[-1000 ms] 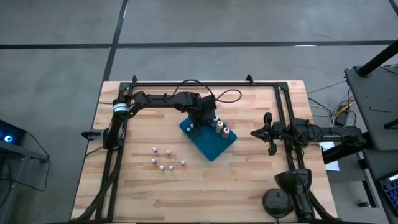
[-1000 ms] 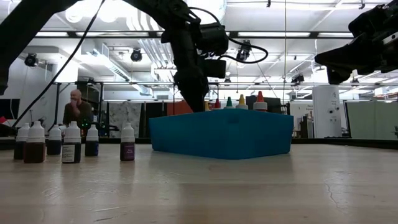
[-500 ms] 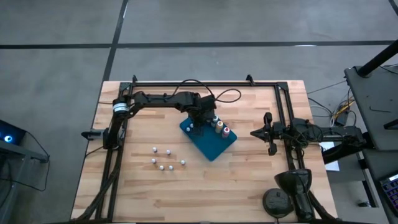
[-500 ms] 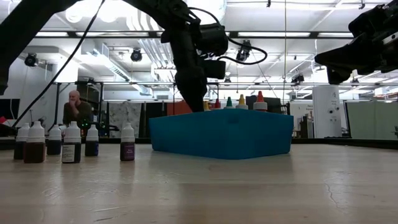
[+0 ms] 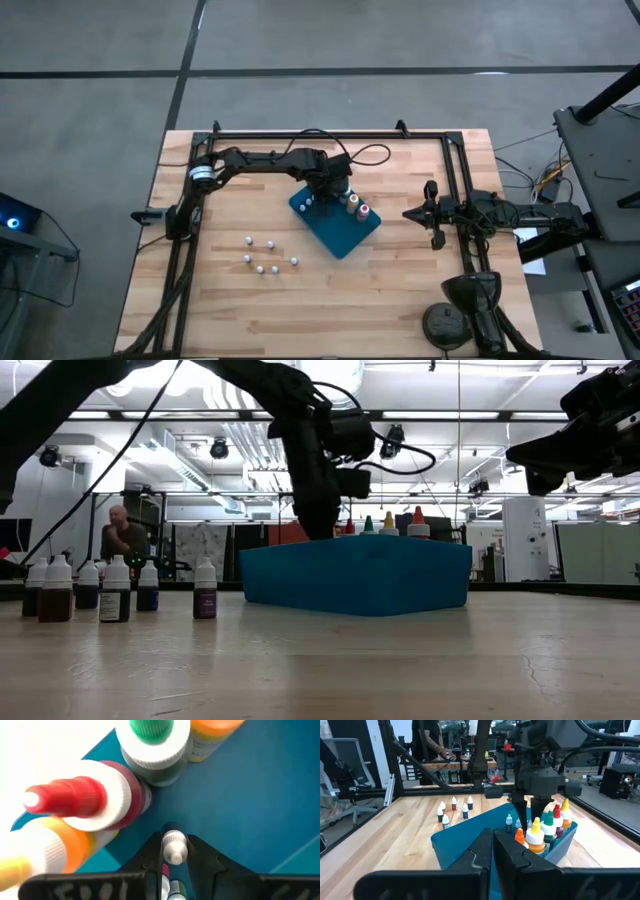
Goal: Pick & Place food coloring
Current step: Put the blue food coloring bottle into the blue bin
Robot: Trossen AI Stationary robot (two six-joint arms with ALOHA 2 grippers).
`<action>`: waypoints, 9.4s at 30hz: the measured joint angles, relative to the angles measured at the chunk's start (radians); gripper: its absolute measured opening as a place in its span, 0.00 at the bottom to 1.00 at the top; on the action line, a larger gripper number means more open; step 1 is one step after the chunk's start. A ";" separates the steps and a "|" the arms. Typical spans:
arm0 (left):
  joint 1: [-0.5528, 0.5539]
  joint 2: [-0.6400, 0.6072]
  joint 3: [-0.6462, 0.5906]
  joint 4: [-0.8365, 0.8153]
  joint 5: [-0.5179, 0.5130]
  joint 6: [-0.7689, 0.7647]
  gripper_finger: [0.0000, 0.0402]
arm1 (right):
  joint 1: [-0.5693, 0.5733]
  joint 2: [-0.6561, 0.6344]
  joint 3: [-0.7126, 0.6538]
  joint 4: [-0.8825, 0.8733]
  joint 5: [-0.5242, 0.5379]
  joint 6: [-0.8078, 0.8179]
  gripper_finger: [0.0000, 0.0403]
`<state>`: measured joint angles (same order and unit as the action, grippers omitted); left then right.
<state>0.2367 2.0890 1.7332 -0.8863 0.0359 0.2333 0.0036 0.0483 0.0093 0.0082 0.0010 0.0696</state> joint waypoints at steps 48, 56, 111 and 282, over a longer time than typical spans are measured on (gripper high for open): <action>0.004 0.004 -0.034 0.020 -0.002 -0.021 0.10 | 0.000 0.000 0.000 0.000 0.001 0.000 0.02; 0.004 0.004 -0.034 0.019 -0.002 -0.024 0.17 | 0.000 0.000 0.000 0.000 0.000 -0.001 0.02; -0.090 -0.223 -0.056 -0.173 -0.052 -0.045 0.23 | 0.000 0.001 0.000 0.000 0.001 0.001 0.02; -0.205 -0.500 -0.414 -0.224 -0.040 -0.007 0.12 | 0.000 0.000 0.000 0.000 0.001 -0.001 0.02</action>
<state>0.0313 1.5889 1.3191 -1.1102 -0.0044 0.2265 0.0036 0.0486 0.0093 0.0082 0.0017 0.0685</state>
